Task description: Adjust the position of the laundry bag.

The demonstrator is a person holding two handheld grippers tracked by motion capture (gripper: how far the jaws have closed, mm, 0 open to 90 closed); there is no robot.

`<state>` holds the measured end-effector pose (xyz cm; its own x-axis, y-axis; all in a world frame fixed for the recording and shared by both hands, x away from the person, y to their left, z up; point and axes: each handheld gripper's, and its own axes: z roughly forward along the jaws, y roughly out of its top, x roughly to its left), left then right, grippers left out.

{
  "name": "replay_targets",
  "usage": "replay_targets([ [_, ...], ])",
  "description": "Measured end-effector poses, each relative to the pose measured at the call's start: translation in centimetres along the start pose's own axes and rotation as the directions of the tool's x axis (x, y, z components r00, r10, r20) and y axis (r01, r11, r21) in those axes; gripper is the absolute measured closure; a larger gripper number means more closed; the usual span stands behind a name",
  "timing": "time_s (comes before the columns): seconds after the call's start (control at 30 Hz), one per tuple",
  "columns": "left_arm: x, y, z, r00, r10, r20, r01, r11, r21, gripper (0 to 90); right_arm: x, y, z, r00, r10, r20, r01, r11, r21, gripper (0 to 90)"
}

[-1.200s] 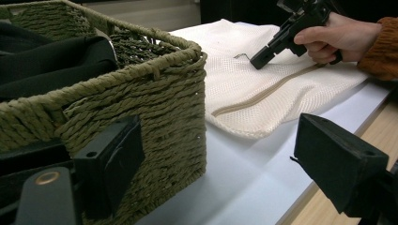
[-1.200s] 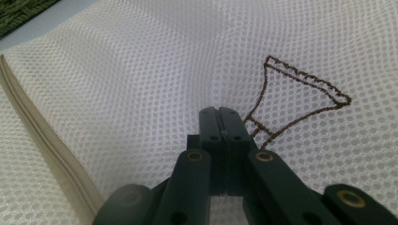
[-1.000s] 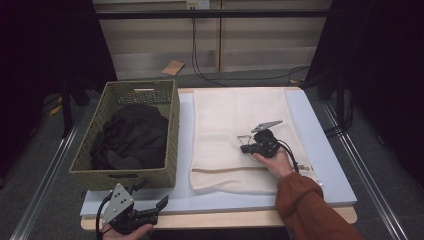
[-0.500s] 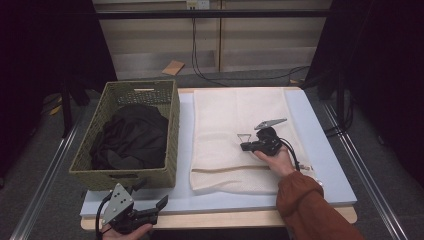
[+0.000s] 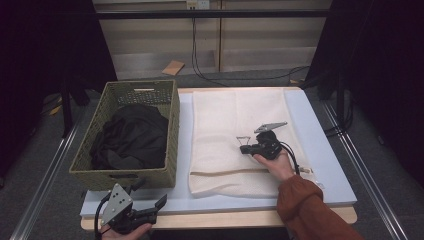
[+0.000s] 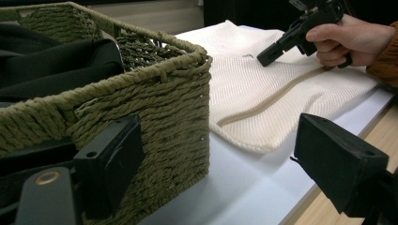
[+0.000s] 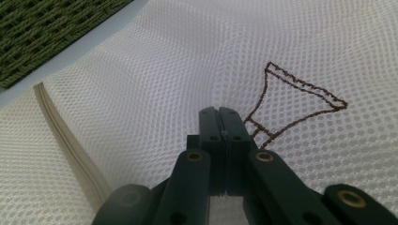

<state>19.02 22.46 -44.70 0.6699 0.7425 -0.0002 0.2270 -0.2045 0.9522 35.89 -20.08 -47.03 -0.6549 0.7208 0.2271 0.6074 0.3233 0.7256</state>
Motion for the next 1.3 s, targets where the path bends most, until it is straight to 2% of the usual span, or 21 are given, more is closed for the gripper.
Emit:
replay_targets([
  [0.1, 0.0, 0.0, 0.0, 1.0000, 0.001, 0.001, -0.001, 1.0000, 0.003, 15.7, 0.6, 0.0, -0.1, 1.0000, -0.003, -0.005, 0.003, 1.000, 0.002, 89.5],
  [0.17, 0.0, 0.0, 0.0, 1.0000, 0.002, 0.005, -0.002, 1.0000, 0.002, 15.7, 0.7, 0.0, -0.2, 0.9998, -0.016, -0.008, 0.016, 1.000, 0.000, 89.5],
  [0.4, 0.1, 0.0, 0.0, 1.0000, 0.002, 0.005, -0.002, 1.0000, 0.000, 15.7, 1.0, 0.0, -0.3, 0.9997, -0.016, -0.018, 0.016, 1.000, 0.002, 89.5],
  [0.43, 0.0, 0.0, 0.0, 0.9999, 0.003, -0.014, -0.003, 1.0000, 0.007, 15.7, 1.2, -0.1, -0.3, 0.9997, -0.014, -0.020, 0.014, 1.000, -0.002, 89.5],
  [0.63, 0.1, 0.0, -0.2, 0.9997, 0.007, -0.025, -0.007, 1.0000, -0.001, 15.7, 1.7, -0.1, -0.3, 0.9999, -0.004, -0.013, 0.004, 1.000, 0.007, 89.6],
  [0.8, 0.1, 0.0, -0.1, 0.9999, 0.006, -0.015, -0.006, 1.0000, -0.005, 15.7, 2.2, -0.3, -0.4, 0.9995, -0.013, -0.028, 0.013, 1.000, 0.005, 89.6],
  [1.3, 0.1, 0.0, -0.2, 0.9998, 0.004, -0.019, -0.004, 1.0000, -0.005, 15.9, 3.6, -0.5, -0.9, 0.9990, -0.020, -0.041, 0.020, 1.000, -0.003, 89.6],
])
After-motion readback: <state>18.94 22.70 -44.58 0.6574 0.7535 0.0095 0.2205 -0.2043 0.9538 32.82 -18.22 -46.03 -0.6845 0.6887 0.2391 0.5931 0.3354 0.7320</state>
